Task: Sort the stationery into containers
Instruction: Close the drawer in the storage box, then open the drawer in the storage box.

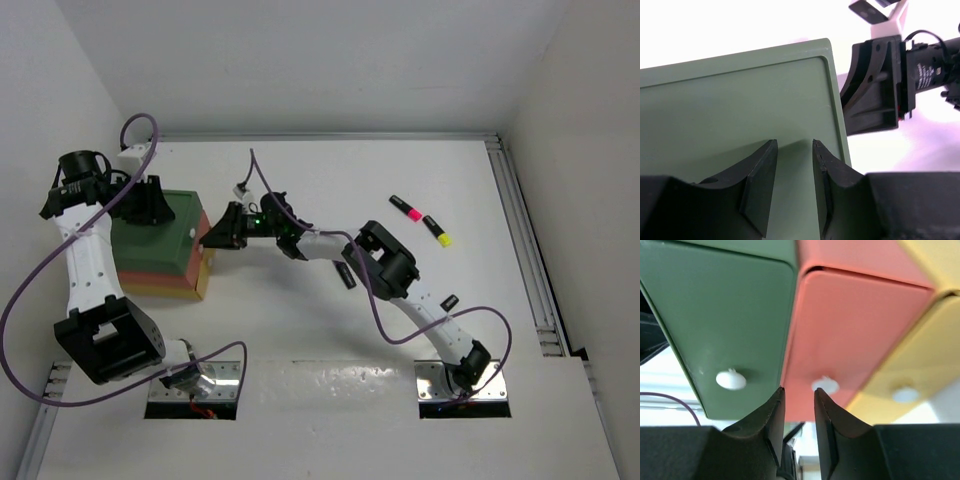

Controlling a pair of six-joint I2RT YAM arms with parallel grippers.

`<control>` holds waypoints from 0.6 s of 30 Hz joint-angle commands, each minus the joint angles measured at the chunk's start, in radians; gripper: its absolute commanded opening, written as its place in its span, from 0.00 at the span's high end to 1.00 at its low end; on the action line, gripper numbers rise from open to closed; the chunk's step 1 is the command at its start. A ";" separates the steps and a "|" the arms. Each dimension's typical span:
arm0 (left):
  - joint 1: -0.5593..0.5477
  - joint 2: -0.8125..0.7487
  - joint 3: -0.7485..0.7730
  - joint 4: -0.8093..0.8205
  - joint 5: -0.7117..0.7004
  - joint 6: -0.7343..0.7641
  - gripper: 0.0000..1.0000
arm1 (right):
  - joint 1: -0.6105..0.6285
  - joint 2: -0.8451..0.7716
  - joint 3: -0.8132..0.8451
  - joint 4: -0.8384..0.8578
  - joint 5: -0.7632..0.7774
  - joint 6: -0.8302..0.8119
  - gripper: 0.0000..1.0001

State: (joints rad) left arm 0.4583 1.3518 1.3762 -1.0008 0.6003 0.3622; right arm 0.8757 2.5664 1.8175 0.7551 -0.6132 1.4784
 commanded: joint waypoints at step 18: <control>0.003 0.058 -0.074 -0.121 -0.054 0.006 0.62 | -0.046 -0.129 0.006 0.001 -0.065 -0.043 0.51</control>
State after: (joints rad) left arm 0.4599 1.3529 1.3708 -0.9970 0.6079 0.3614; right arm 0.8143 2.4252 1.7550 0.7223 -0.6815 1.4311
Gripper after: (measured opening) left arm 0.379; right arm 0.493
